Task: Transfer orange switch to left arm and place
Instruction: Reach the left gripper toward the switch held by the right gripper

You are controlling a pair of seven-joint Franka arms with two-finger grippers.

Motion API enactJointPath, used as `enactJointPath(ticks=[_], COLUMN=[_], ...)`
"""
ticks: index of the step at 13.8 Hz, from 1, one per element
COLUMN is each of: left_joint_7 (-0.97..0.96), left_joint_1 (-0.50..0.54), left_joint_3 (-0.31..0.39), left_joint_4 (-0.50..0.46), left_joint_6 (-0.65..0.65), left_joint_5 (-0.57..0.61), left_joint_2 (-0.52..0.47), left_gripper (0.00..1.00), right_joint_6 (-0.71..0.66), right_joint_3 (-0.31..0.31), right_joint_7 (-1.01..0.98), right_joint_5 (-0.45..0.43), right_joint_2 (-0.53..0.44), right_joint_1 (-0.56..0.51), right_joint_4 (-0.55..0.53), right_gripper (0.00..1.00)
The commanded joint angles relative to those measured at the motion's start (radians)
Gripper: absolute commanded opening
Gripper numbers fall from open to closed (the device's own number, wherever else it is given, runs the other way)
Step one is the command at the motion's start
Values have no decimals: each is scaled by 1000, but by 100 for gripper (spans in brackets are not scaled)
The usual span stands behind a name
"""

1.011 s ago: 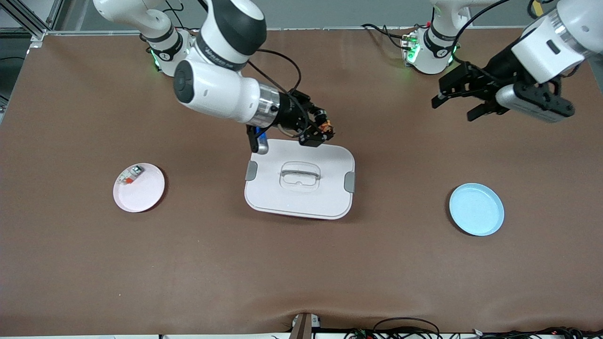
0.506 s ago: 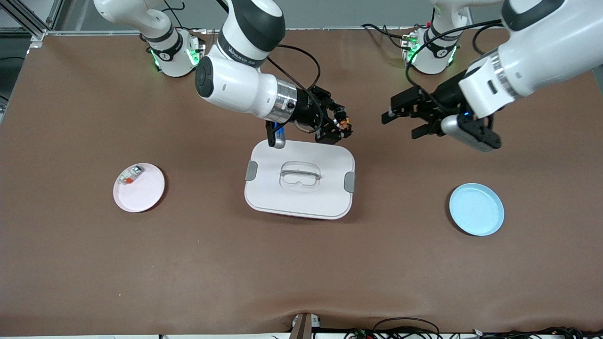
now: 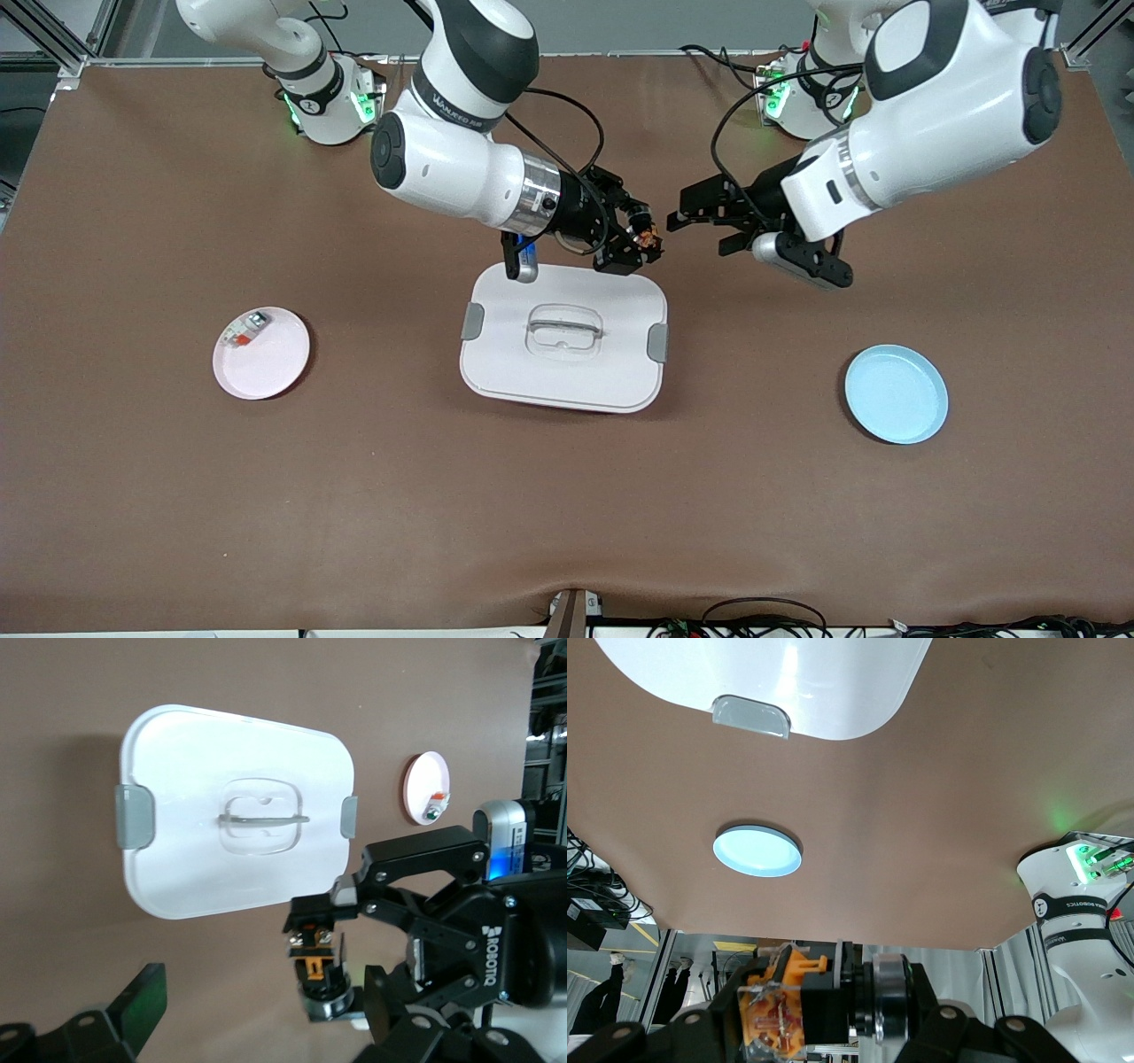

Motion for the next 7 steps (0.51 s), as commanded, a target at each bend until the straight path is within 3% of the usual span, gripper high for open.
enactJointPath(ticks=[1,7], left_joint_7=[-4,-7], left_joint_1=[8,8], left_joint_3=[-42,-85], left_joint_4=[-82,-116], left_joint_6=[106,151], left_joint_5=[-58,-61], left_joint_2=[-46,-44], left_gripper=[98,94], right_joint_6=[0,-2], right_joint_3=[-9,-11], right_joint_7=[16,16], right_joint_5=[21,19], right_joint_2=[16,19], right_joint_1=[11,11], right_joint_4=[27,27], right_gripper=[24,24])
